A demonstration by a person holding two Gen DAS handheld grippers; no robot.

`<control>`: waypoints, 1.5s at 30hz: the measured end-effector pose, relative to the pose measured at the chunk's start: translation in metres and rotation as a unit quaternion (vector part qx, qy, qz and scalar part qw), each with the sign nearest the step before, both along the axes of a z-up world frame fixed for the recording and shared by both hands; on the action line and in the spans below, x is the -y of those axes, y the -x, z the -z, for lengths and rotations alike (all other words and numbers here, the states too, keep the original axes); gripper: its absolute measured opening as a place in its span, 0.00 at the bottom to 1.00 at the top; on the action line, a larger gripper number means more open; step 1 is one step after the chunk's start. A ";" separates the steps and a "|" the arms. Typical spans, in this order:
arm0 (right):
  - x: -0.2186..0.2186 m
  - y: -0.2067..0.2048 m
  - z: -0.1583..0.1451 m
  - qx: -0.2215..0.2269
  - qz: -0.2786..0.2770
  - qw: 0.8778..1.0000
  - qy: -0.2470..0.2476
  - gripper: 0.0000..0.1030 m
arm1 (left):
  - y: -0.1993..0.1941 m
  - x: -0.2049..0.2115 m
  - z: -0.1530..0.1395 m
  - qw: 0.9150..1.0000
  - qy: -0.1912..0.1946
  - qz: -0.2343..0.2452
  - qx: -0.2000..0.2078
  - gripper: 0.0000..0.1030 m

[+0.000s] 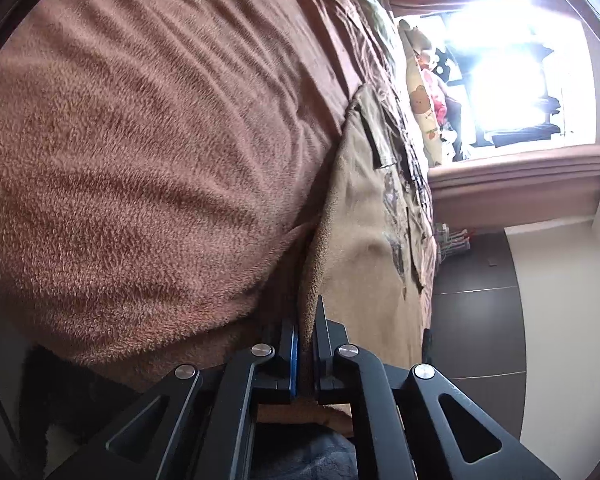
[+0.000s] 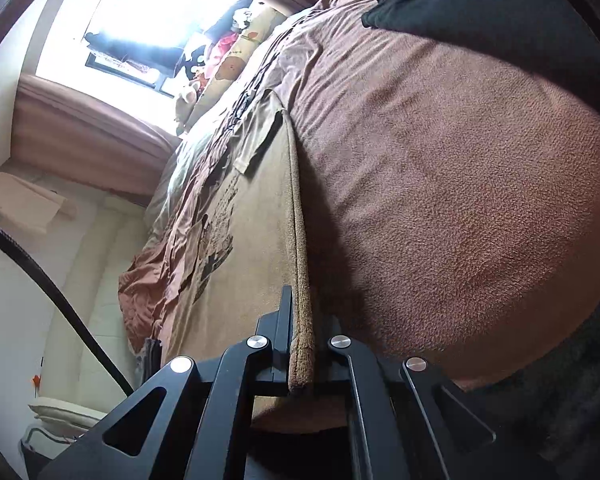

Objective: Fold small clothes
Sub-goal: 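Lift the hem with both tools and fold it toward the collar, release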

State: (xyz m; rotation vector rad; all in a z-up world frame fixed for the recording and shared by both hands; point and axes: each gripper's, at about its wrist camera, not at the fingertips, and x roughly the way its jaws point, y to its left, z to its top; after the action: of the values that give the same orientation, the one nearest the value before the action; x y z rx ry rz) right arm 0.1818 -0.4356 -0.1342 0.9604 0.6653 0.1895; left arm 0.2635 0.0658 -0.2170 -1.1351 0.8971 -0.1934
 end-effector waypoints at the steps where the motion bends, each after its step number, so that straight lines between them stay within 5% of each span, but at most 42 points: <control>1: -0.002 0.001 -0.003 0.005 -0.001 1.000 0.000 0.00 | 0.001 -0.001 -0.007 1.000 0.003 0.000 0.010 0.04; 20: 0.007 0.094 -0.057 0.072 -0.036 0.997 -0.003 0.00 | 0.059 -0.029 -0.114 0.990 0.049 0.010 0.130 0.03; 38: 0.012 0.170 -0.079 0.094 -0.066 0.993 0.002 0.00 | 0.172 -0.038 -0.147 0.990 0.066 0.013 0.121 0.03; 45: 0.023 0.162 -0.083 0.099 -0.061 0.993 0.010 0.00 | 0.197 -0.039 -0.172 0.988 0.057 0.018 0.144 0.04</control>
State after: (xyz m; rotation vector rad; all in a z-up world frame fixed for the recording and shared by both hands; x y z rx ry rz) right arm 0.0202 -0.4585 -0.0509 0.8692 0.5422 0.3804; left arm 0.0669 0.1048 -0.0451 -1.1618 0.6569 -0.4325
